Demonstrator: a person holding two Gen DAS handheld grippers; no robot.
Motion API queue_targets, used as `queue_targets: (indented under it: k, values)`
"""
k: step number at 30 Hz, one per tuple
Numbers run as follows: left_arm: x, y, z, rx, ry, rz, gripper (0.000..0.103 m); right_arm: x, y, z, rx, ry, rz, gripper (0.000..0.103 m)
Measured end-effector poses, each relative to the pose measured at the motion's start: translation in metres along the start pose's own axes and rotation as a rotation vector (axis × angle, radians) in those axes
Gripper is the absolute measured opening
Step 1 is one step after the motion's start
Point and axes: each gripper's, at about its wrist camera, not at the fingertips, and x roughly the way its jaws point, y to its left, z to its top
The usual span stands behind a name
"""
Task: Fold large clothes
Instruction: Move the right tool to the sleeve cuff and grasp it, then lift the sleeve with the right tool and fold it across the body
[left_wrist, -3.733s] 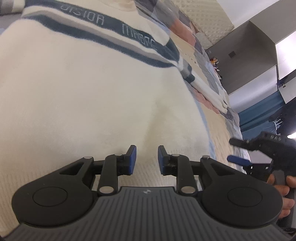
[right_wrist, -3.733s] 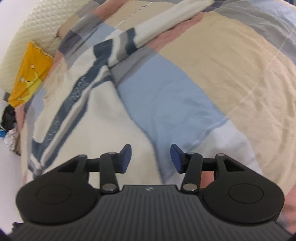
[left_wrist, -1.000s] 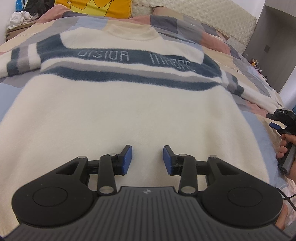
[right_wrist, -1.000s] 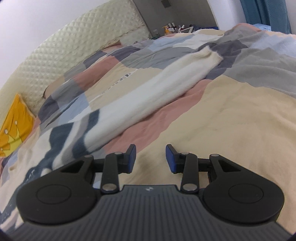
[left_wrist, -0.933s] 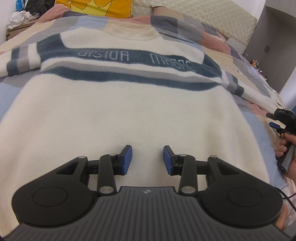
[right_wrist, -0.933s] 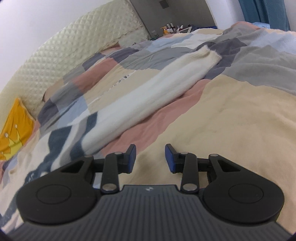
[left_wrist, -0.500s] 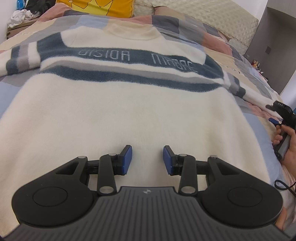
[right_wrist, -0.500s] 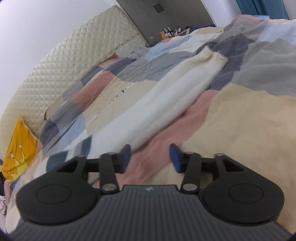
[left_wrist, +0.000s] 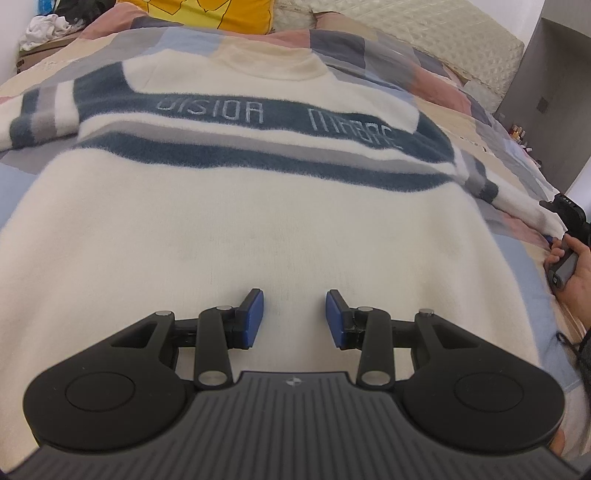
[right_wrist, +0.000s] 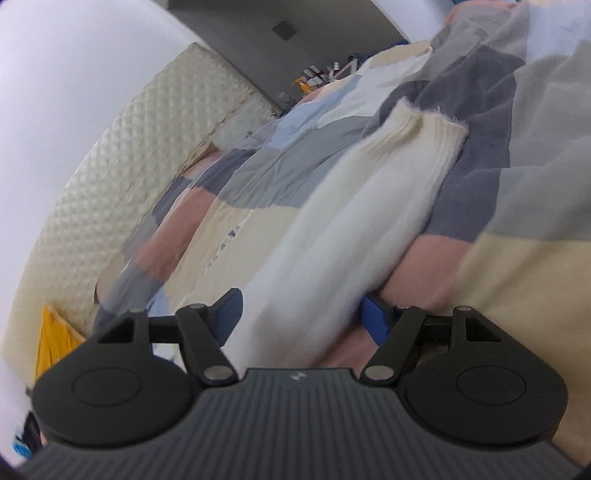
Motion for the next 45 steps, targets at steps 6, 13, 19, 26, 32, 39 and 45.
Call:
queue_targets:
  k: [6, 13, 19, 26, 32, 39, 45]
  values:
    - [0.002, 0.000, 0.002, -0.007, 0.001, 0.000, 0.043, 0.012, -0.009, 0.016, 0.071, -0.044, -0.008, 0.070]
    - [0.004, 0.000, 0.005, -0.015, 0.005, 0.006, 0.043, 0.017, -0.025, 0.035, 0.129, -0.111, -0.036, 0.049]
    - [-0.003, -0.001, 0.018, -0.024, 0.001, 0.032, 0.043, 0.020, -0.018, 0.046, 0.119, -0.105, -0.100, 0.016]
    - [-0.026, 0.014, 0.031, -0.064, -0.032, 0.019, 0.043, -0.001, 0.053, 0.068, -0.098, -0.147, 0.009, 0.012]
    - [-0.052, 0.024, 0.039, -0.065, -0.091, 0.027, 0.043, -0.033, 0.136, 0.080, -0.227, -0.181, 0.106, 0.012]
    - [-0.058, 0.054, 0.040, -0.120, -0.089, 0.028, 0.043, -0.080, 0.242, 0.066, -0.342, -0.195, 0.234, 0.012]
    - [-0.072, 0.077, 0.040, -0.171, -0.117, -0.018, 0.043, -0.131, 0.333, 0.028, -0.484, -0.184, 0.362, 0.012]
